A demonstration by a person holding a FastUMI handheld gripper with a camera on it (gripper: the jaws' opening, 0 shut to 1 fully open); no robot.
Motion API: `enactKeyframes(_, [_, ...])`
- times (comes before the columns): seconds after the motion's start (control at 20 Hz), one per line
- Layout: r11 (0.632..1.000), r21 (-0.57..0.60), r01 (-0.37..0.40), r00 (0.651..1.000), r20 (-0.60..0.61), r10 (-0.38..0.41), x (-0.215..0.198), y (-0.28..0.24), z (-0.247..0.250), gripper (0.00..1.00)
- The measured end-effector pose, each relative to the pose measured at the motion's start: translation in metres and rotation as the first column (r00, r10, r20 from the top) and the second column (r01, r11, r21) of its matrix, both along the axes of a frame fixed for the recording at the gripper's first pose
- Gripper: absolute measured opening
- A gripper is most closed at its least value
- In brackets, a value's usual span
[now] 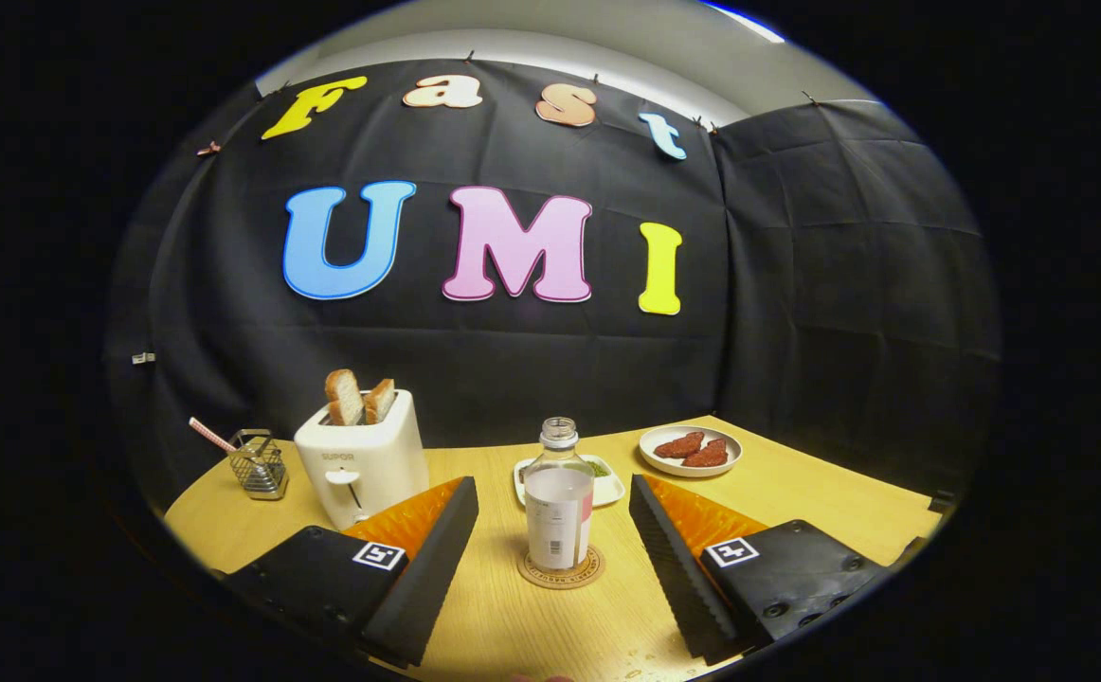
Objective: Take the bottle from table, then pour the juice into the cup, finally place the bottle on the coaster
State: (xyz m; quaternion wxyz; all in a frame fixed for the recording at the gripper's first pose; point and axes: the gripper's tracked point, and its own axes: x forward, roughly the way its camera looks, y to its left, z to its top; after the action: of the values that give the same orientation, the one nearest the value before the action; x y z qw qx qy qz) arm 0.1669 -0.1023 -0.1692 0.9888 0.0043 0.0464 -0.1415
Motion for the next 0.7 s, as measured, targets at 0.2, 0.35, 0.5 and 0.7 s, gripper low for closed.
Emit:
enactKeyframes(0.2, [0.998, 0.007, -0.06, 0.998, 0.017, 0.06, -0.023, 0.021, 0.027, 0.99])
enactKeyframes(0.35, [0.994, 0.012, -0.105, 0.994, 0.025, 0.104, -0.03, 0.034, 0.042, 0.99])
enactKeyframes(0.5, [0.992, -0.014, -0.128, 0.991, 0.035, 0.128, -0.045, 0.035, 0.064, 0.99])
enactKeyframes(0.7, [0.985, -0.033, -0.167, 0.985, 0.049, 0.168, -0.06, 0.04, 0.088, 0.99])
